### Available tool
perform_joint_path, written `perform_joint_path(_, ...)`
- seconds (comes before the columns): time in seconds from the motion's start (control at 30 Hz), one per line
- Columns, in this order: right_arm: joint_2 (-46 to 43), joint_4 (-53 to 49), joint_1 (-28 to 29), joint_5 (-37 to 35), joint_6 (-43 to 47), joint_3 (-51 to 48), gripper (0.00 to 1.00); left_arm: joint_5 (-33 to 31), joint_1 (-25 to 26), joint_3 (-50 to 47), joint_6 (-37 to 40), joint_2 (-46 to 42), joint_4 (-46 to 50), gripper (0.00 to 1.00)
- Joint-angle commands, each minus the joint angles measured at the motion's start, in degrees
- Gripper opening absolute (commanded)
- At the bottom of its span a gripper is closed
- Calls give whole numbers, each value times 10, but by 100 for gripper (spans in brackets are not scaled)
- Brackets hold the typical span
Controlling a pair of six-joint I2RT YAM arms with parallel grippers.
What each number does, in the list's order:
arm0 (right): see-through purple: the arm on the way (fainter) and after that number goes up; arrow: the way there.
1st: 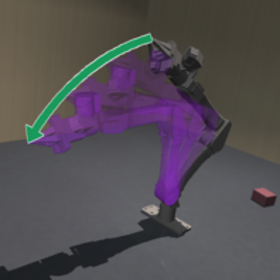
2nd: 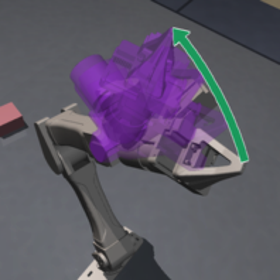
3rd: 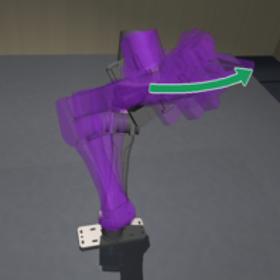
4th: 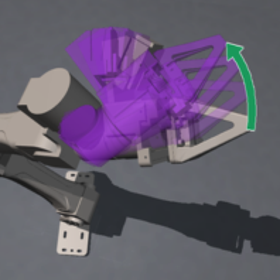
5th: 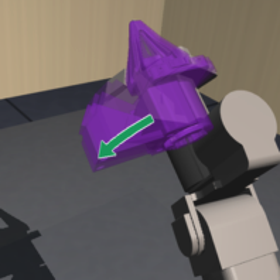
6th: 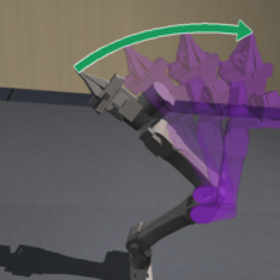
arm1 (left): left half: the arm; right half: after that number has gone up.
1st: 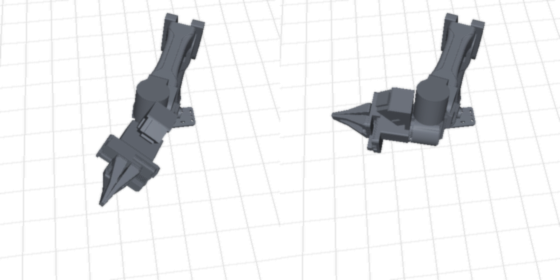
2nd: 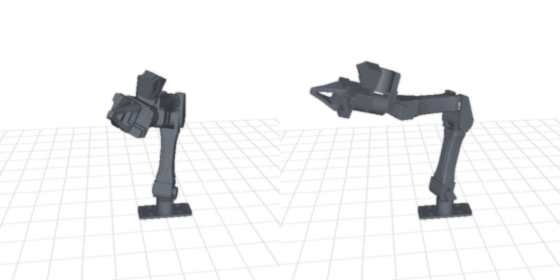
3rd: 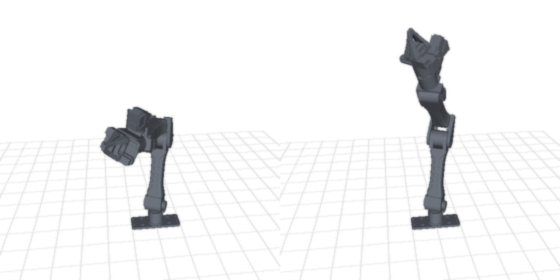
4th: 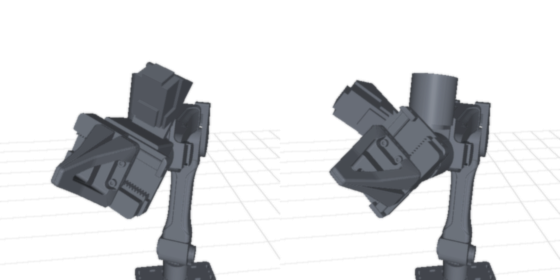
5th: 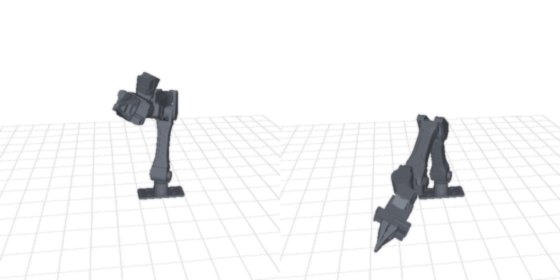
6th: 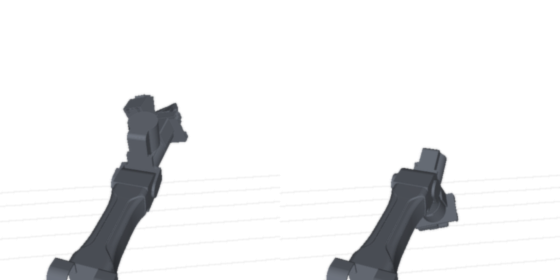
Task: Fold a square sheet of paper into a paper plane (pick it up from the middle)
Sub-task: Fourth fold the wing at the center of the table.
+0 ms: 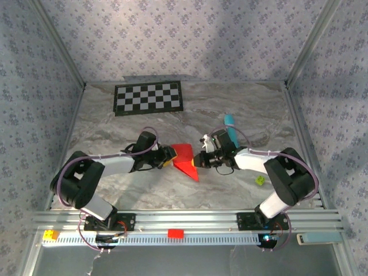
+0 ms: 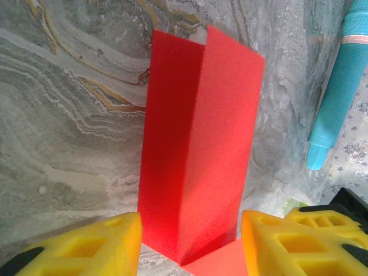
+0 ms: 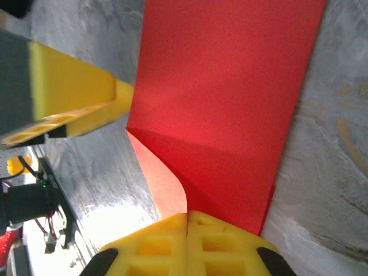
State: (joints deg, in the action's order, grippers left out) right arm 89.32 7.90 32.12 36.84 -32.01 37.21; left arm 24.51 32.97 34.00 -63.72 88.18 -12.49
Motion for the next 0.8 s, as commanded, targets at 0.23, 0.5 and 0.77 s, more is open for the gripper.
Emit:
perform_joint_path(0.23, -8, 40, -14, 31, -15, -17, 5, 31, -4, 25, -14, 27, -48, 49)
perform_joint_path(0.5, -10, 42, -17, 35, -12, -21, 5, 44, -5, 37, -21, 66, -89, 44)
perform_joint_path(0.77, -8, 35, -22, 39, -4, -26, 6, 42, -16, 51, -20, 81, -111, 27)
